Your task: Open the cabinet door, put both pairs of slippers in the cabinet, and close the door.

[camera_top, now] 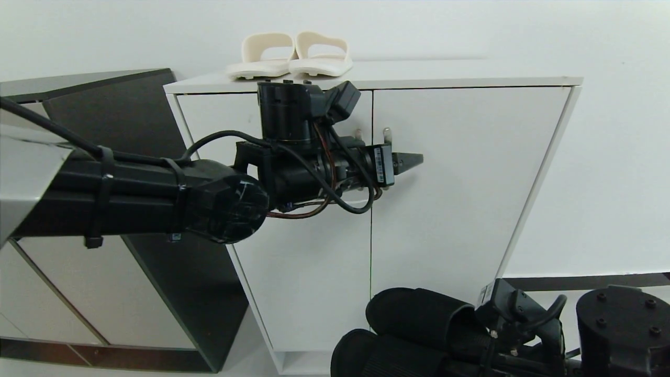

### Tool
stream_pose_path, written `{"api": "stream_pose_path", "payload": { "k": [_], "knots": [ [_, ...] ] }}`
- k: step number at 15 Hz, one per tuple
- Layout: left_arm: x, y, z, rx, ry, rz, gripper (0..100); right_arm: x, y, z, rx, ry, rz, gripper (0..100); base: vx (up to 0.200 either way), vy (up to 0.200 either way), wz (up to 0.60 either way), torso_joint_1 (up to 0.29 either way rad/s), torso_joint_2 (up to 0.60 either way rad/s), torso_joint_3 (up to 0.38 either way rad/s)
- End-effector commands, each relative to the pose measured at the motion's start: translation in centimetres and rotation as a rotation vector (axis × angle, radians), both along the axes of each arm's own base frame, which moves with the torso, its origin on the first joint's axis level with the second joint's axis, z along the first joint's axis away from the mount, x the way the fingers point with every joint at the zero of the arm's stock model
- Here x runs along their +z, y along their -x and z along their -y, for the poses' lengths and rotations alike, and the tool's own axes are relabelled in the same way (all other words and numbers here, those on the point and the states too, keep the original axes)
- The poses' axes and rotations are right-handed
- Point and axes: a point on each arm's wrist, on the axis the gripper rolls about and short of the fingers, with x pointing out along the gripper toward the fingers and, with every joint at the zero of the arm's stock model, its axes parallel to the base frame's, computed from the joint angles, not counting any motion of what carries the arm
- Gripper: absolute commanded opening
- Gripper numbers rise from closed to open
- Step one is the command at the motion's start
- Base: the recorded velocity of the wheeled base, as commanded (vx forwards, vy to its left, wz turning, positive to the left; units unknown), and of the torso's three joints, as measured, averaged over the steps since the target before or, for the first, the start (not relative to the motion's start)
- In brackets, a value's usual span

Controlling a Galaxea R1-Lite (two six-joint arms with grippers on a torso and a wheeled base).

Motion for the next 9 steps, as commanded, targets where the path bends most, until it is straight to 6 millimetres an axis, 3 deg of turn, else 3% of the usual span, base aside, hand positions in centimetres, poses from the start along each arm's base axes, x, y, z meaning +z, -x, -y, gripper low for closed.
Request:
{"api": "stream_pose_path", "payload": {
  "k": [1,9],
  "knots": [
    [0.1,0.0,0.0,-0.007,0.004,0.000,0,-0.1,0.0,-0.1,0.001,0.005,-0.004,0,0.000,0.000,0.00,0.000,0.00,0.000],
    [1.4,3.4,-1.9,-0.053,0.017,-0.008,0,-0.4,0.7,0.6,0.088,-0.009,-0.037,0,0.000,0.000,0.00,0.000,0.00,0.000]
  ]
}}
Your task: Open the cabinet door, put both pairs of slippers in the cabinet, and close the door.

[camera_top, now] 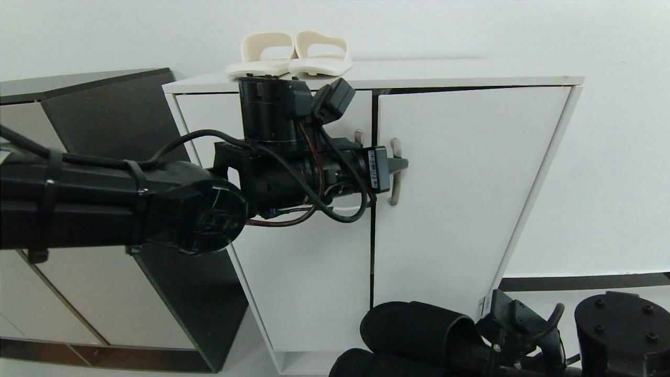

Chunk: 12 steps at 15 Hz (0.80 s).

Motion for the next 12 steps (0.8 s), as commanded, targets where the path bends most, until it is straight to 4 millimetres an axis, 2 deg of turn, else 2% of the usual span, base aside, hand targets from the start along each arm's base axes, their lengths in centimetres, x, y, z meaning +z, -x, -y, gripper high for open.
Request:
{"api": "stream_pose_path", "payload": {
  "k": [1,6,9,12],
  "knots": [
    [1.0,1.5,-1.1,0.000,0.010,0.014,0,0.3,0.6,0.6,0.040,-0.020,-0.003,0,0.000,0.000,0.00,0.000,0.00,0.000],
    [1.3,5.5,-1.5,-0.060,0.005,0.013,0,0.3,0.8,0.7,0.061,-0.023,-0.005,0,0.000,0.000,0.00,0.000,0.00,0.000],
    [2.0,7.8,-2.9,-0.071,0.017,0.027,0,0.3,0.8,0.7,0.070,-0.015,0.012,0,0.000,0.000,0.00,0.000,0.00,0.000],
    [2.3,7.6,-4.0,-0.046,0.026,0.038,0,0.3,0.8,0.7,0.069,-0.015,0.012,0,0.000,0.000,0.00,0.000,0.00,0.000]
  ]
}}
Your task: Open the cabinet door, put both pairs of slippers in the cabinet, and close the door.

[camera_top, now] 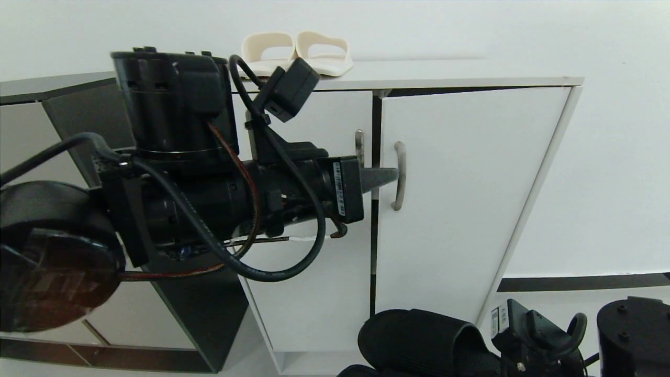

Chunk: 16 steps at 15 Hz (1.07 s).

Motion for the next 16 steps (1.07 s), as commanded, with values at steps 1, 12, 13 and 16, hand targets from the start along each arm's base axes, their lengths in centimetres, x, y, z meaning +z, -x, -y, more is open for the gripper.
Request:
{"api": "stream_pose_path", "payload": {
  "k": [1,12,13,16],
  "knots": [
    [0.9,-0.3,-1.0,0.026,0.037,0.042,0,0.0,0.0,0.0,-0.001,-0.002,0.002,0,0.000,0.000,0.00,0.000,0.00,0.000],
    [0.2,-4.8,-0.6,0.110,0.083,0.061,0,-0.1,0.0,-0.1,0.002,0.012,0.014,0,0.000,0.000,0.00,0.000,0.00,0.000],
    [0.3,-5.0,-0.8,0.116,0.077,0.054,0,-0.1,-0.1,-0.1,0.002,0.013,0.013,0,0.000,0.000,0.00,0.000,0.00,0.000],
    [0.3,-6.2,-0.2,0.124,0.077,0.055,0,-0.4,-0.2,-0.2,0.002,0.024,0.005,0,0.000,0.000,0.00,0.000,0.00,0.000]
  ]
}}
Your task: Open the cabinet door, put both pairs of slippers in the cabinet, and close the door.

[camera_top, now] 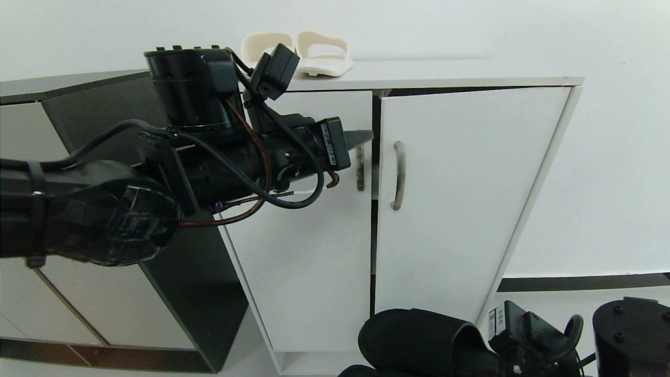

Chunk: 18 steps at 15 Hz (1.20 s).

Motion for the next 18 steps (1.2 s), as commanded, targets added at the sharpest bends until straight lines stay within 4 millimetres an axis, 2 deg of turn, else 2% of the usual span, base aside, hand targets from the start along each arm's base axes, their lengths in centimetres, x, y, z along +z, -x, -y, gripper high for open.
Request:
{"api": "stream_pose_path", "payload": {
  "k": [1,6,11,13,15,18],
  "knots": [
    [-0.4,-1.1,0.6,0.004,-0.009,-0.013,0,-0.2,-0.1,-0.2,0.002,0.009,-0.008,0,0.000,0.000,0.00,0.000,0.00,0.000],
    [-0.9,-3.2,1.5,0.014,-0.013,-0.022,0,-0.3,-0.1,-0.2,0.001,0.012,-0.009,0,0.000,0.000,0.00,0.000,0.00,0.000],
    [-1.1,-3.3,1.7,0.014,-0.016,-0.027,0,-0.4,-0.2,-0.3,0.001,0.015,-0.013,0,0.000,0.000,0.00,0.000,0.00,0.000],
    [-1.1,-3.2,1.8,0.008,-0.016,-0.027,0,-0.5,-0.2,-0.3,0.001,0.017,-0.015,0,-0.200,0.000,0.00,0.005,0.00,0.002],
    [-1.1,-2.5,2.4,-0.016,-0.017,-0.027,0,-0.5,-0.1,-0.3,0.004,0.018,-0.016,0,-0.200,0.000,0.00,0.005,0.00,0.000],
    [-1.0,0.8,4.7,-0.127,-0.021,-0.020,0,-1.1,1.4,-0.3,0.065,0.039,-0.030,0,-0.200,0.000,0.00,0.002,0.01,0.002]
  ]
}}
